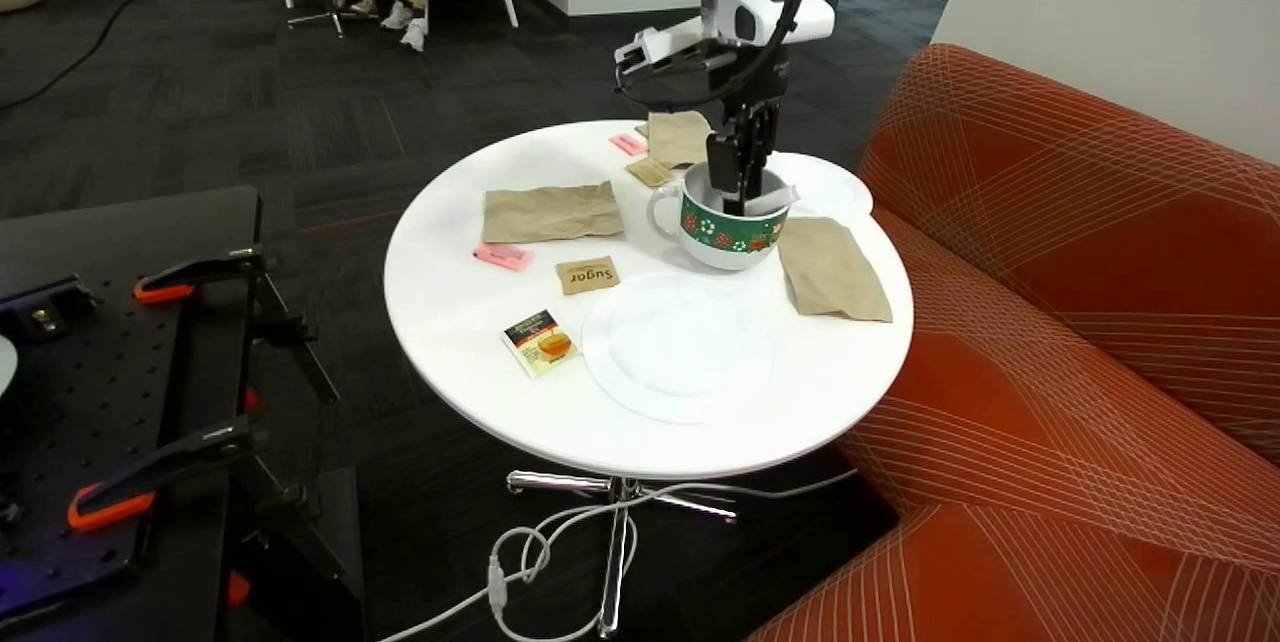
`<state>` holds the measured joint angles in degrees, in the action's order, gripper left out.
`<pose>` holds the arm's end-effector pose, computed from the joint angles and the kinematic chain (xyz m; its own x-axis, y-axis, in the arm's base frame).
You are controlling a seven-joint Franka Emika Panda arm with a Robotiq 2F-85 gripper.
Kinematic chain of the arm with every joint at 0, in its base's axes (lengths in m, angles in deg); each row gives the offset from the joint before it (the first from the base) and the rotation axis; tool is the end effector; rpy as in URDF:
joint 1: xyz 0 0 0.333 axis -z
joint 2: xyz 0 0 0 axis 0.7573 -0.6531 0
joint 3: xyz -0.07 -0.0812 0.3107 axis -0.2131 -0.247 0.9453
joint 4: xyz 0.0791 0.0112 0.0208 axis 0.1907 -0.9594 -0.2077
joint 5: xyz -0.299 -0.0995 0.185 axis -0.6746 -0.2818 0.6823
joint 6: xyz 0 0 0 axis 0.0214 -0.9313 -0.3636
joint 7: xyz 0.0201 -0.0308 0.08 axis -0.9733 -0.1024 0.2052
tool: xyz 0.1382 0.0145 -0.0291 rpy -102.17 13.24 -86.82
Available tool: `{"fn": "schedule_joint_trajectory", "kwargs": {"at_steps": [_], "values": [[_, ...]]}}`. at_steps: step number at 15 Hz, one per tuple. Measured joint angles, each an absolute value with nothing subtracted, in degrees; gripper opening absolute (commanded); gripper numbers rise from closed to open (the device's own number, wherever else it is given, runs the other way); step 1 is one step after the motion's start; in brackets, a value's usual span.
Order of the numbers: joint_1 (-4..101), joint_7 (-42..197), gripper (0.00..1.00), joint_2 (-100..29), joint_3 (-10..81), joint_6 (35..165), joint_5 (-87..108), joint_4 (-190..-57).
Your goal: Pick up the pen from the mug cup and put it on the table.
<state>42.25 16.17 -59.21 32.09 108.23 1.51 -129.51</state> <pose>0.6701 -0.0012 0.1854 0.5648 -0.7964 0.2163 -0.8209 -0.5690 0.0487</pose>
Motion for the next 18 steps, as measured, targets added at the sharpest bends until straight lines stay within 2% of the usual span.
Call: {"fn": "schedule_joint_trajectory", "kwargs": {"at_steps": [3, 5, 18], "values": [[42.2, 16.2, 0.01, -60.6, 31.8, 108.1, 1.5, -128.2], [42.0, 16.2, 0.05, -61.0, 31.5, 108.1, 1.5, -127.7], [35.2, 13.4, 0.05, -56.9, 25.3, 110.1, -1.0, -130.4]]}}
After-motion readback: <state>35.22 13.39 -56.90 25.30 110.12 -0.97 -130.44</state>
